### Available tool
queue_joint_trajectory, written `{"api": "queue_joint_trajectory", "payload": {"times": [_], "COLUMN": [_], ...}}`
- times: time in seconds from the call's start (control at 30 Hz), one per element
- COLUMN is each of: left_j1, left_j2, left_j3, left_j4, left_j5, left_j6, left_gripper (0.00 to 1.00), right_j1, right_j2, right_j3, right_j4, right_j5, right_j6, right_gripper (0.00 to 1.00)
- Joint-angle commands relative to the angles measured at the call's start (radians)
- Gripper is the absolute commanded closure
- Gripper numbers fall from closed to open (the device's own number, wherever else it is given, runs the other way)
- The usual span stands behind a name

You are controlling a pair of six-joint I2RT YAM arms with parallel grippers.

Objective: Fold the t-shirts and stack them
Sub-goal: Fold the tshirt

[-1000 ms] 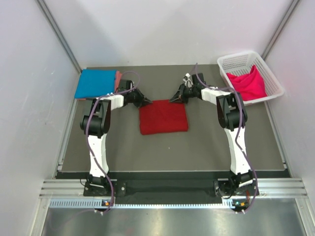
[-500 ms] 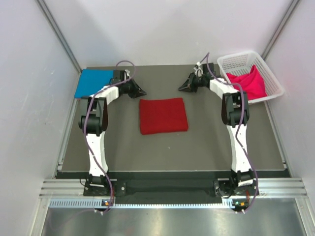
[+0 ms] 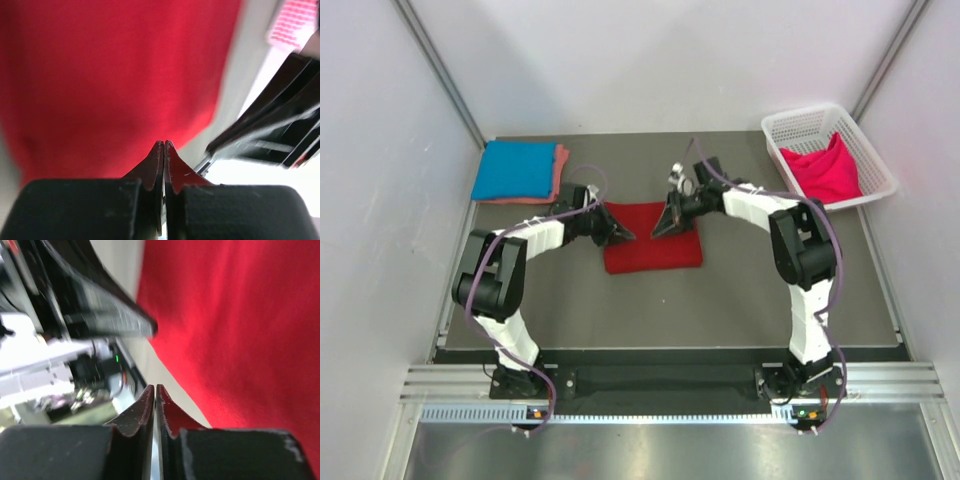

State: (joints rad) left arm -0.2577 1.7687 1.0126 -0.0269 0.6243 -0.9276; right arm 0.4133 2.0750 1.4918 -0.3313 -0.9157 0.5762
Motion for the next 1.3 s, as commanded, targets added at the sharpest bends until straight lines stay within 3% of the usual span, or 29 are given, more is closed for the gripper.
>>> {"api": "queue_joint_trajectory", "payload": {"times": [0.0,0.1,0.27,0.37,0.5,0.67,0.73,0.87,1.07,1.27], "left_j1": [0.014,0.024,0.061,0.055,0.014,-0.103,-0.103,-0.088,-0.005,0.080], "left_j2": [0.011,0.017,0.031,0.005,-0.080,-0.097,-0.074,-0.051,-0.063,-0.092], "left_j3": [-0.065,-0.114,-0.108,-0.053,0.001,0.023,-0.020,-0.135,-0.268,-0.281], "left_j4": [0.088,0.076,-0.075,-0.172,-0.200,-0.108,-0.012,0.007,-0.045,-0.209], "left_j5": [0.020,0.000,-0.052,-0.072,-0.052,-0.055,-0.037,-0.067,-0.095,-0.143], "left_j6": [-0.028,-0.002,0.102,0.160,0.121,0.026,-0.054,-0.079,-0.004,0.130], "left_gripper": [1.00,1.00,1.00,1.00,1.00,1.00,1.00,1.00,1.00,1.00], "right_j1": [0.001,-0.033,-0.122,-0.133,-0.058,0.057,0.091,0.113,0.049,-0.123], "right_j2": [0.028,0.030,-0.019,-0.047,-0.067,-0.011,0.019,0.071,0.053,-0.035], "right_j3": [-0.082,-0.160,-0.284,-0.231,-0.137,-0.013,0.004,-0.008,-0.157,-0.346], "right_j4": [0.055,0.046,0.029,-0.101,-0.153,-0.085,-0.025,0.011,-0.028,-0.052], "right_j5": [-0.077,-0.062,-0.043,-0.008,-0.025,-0.046,-0.066,-0.075,-0.034,0.015], "right_j6": [-0.015,-0.061,-0.110,-0.196,-0.194,-0.099,-0.041,-0.015,-0.110,-0.189], "right_gripper": [0.96,0.98,0.99,0.99,0.99,0.99,0.99,0.99,0.99,0.99]}}
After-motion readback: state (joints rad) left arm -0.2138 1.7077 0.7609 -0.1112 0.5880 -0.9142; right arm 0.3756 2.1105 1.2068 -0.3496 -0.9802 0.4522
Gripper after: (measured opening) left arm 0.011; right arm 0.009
